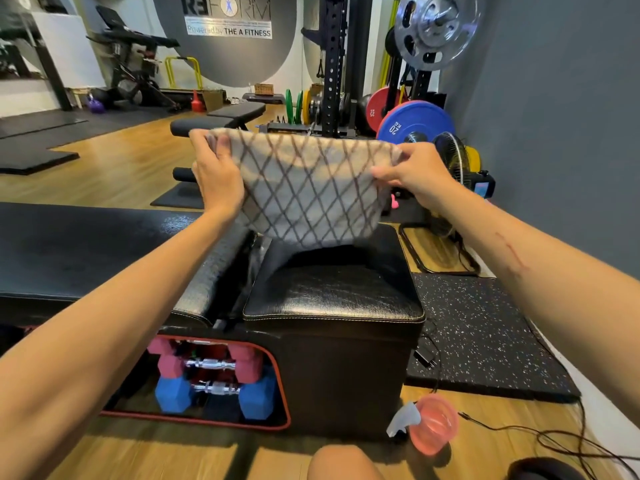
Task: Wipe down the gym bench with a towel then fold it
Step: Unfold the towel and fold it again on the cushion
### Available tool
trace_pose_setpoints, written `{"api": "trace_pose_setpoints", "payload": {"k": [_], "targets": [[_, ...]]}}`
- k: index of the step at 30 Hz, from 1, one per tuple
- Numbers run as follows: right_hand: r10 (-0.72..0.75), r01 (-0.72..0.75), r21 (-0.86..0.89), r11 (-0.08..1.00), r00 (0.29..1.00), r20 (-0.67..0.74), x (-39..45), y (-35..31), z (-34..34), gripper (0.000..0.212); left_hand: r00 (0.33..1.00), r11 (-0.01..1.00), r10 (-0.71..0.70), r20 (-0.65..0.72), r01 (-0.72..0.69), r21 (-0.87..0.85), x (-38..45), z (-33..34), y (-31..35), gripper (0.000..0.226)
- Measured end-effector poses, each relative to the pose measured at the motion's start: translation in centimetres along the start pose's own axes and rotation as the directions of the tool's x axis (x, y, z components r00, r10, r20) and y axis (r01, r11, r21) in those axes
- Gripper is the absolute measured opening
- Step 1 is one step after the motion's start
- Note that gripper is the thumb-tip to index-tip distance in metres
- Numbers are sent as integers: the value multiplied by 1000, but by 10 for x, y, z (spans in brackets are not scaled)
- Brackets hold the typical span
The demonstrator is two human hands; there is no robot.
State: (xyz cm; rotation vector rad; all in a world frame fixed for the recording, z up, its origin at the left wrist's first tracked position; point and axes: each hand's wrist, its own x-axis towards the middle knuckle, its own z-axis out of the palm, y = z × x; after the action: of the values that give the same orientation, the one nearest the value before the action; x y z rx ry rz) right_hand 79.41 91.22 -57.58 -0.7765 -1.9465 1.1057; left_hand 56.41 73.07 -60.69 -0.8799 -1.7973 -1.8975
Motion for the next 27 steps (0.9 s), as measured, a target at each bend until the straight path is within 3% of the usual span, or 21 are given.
{"api": "trace_pose_setpoints", "payload": {"k": [5,8,11,15,17,19,20,23,27], "targets": [[-96,73,-155,985,984,-148,11,-19,-1,26,992,994,-66,-105,74,78,11,9,19,13],[-91,44,-263,964,981,-173,18,-15,-2,29,958,943,-287,-23,286,171,27,23,4,27],[51,-100,-303,948,985,-164,17,6,3,27,849,834,-523,71,493,248,31,37,-20,43],[207,-257,-272,927,958,-199,7,52,21,18,766,790,-602,226,532,304,0,49,-58,42],[288,-319,-263,911,946,-149,-3,72,31,38,632,742,-668,393,604,291,-14,54,-95,52],[310,-304,-403,863,949,-53,-11,86,37,50,546,752,-656,521,529,392,-28,51,-116,75],[320,-295,-476,828,947,-31,-14,89,39,47,523,776,-630,574,424,467,-34,41,-109,72],[410,-355,-524,774,912,-13,-17,92,39,27,501,738,-629,595,144,659,-47,18,-86,36],[616,-480,-556,679,785,73,-22,84,36,24,385,629,-748,540,152,763,-52,6,-74,37]]}}
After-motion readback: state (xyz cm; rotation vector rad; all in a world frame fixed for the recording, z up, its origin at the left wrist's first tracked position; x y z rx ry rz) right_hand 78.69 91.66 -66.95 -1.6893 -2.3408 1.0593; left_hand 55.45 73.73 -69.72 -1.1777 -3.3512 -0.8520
